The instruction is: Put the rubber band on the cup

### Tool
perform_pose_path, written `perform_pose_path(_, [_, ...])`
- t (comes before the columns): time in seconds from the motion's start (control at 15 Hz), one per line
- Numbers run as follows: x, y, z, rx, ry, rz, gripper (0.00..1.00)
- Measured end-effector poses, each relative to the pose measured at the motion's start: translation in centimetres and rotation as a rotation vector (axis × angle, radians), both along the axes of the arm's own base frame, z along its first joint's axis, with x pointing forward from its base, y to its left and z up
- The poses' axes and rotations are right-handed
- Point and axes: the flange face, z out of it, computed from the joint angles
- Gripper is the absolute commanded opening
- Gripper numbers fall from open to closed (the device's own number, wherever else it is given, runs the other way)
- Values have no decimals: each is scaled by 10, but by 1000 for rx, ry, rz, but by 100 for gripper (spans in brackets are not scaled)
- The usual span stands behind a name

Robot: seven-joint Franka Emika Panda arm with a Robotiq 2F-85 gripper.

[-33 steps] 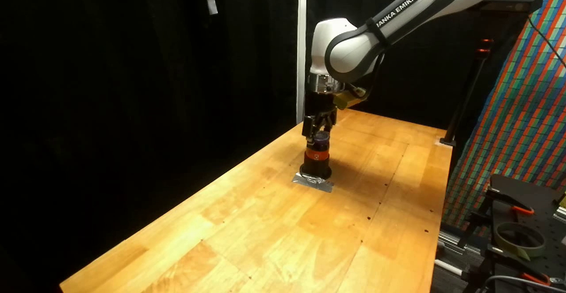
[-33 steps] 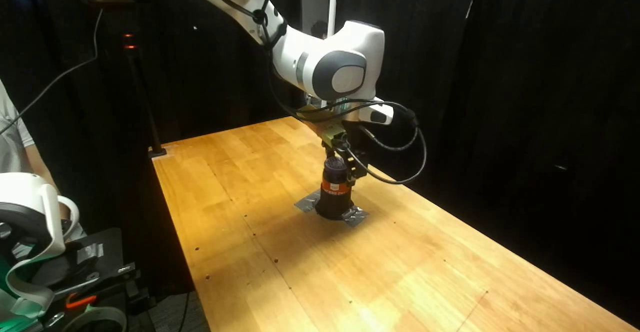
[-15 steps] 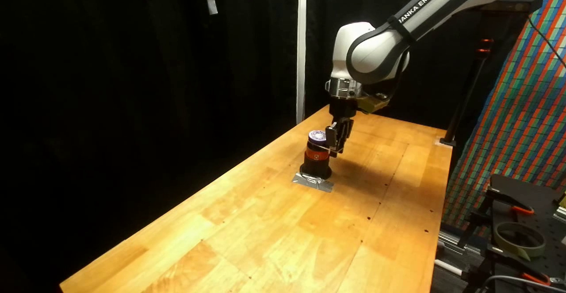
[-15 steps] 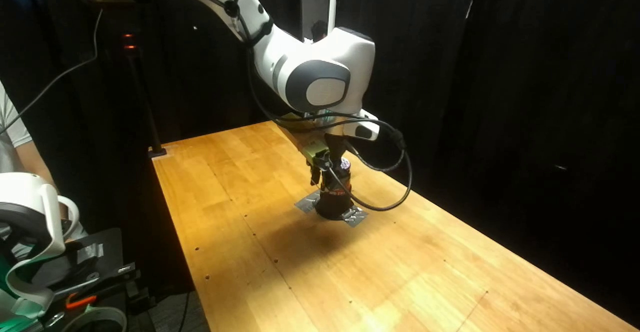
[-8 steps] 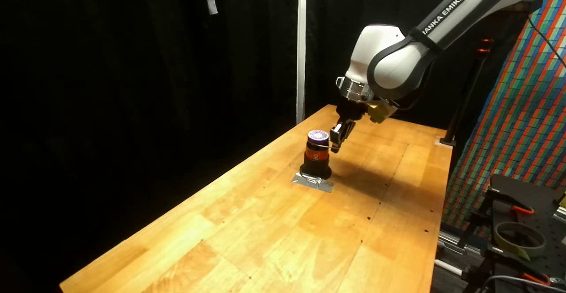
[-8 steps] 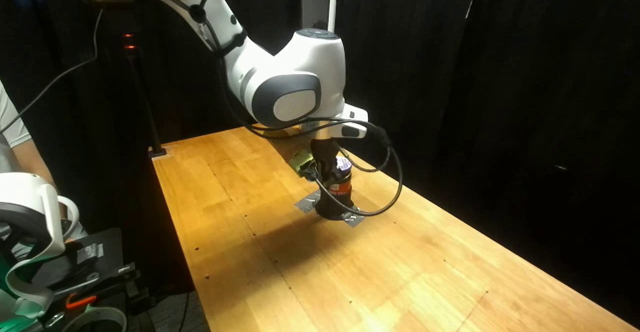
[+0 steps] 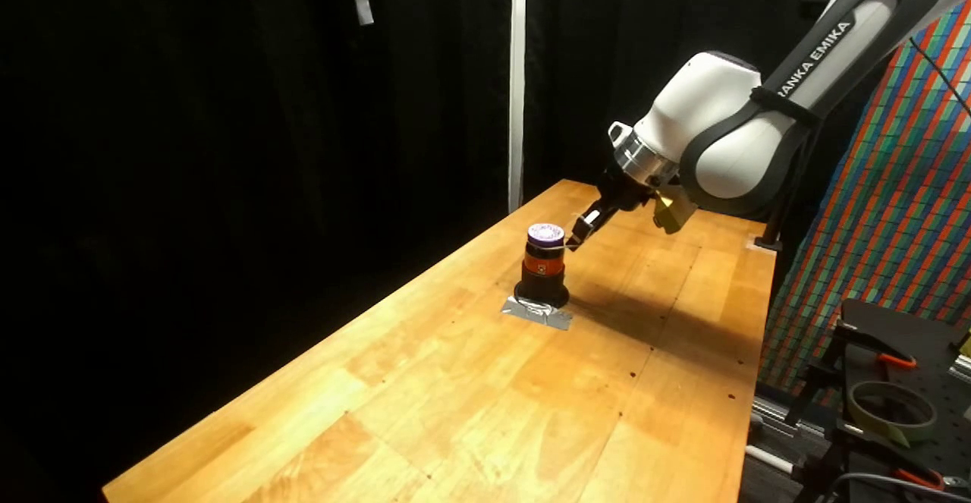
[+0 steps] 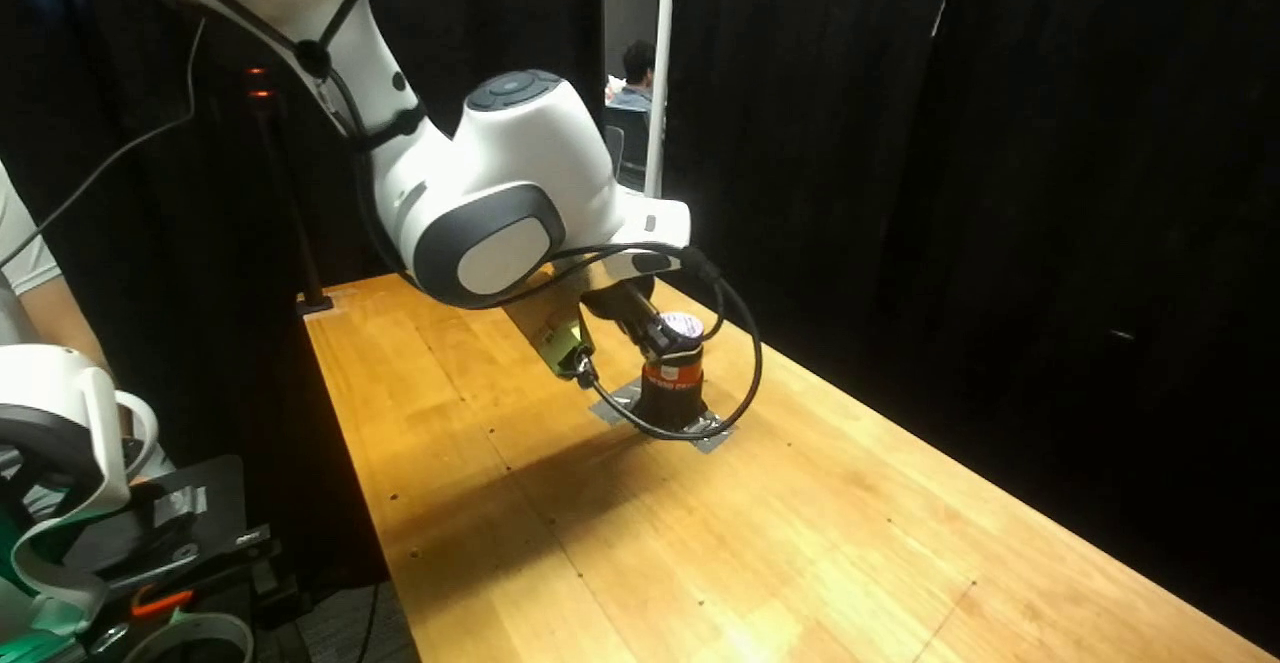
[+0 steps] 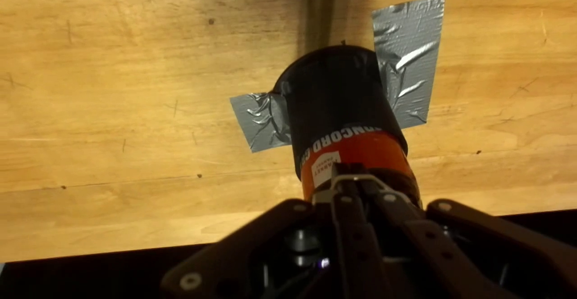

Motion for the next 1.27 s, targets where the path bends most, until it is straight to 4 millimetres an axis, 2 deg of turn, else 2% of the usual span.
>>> perform_pose_path(0.27, [-19, 2, 0, 10, -118, -16, 5])
perform_pose_path(0.67, [-49, 17, 5, 52, -272, -21, 7])
perform_pose_path(0.93, [-64, 23, 5, 62, -321, -13, 5])
perform_pose_path(1.07, [-69, 23, 4, 64, -334, -12, 32])
perform_pose_path(1.13, [-71, 23, 3, 65, -336, -13, 36])
perform_pose_path(1.2, [-72, 23, 2, 69, -329, -19, 17])
perform_pose_path(1.27, [-73, 23, 1, 69, -324, -21, 26])
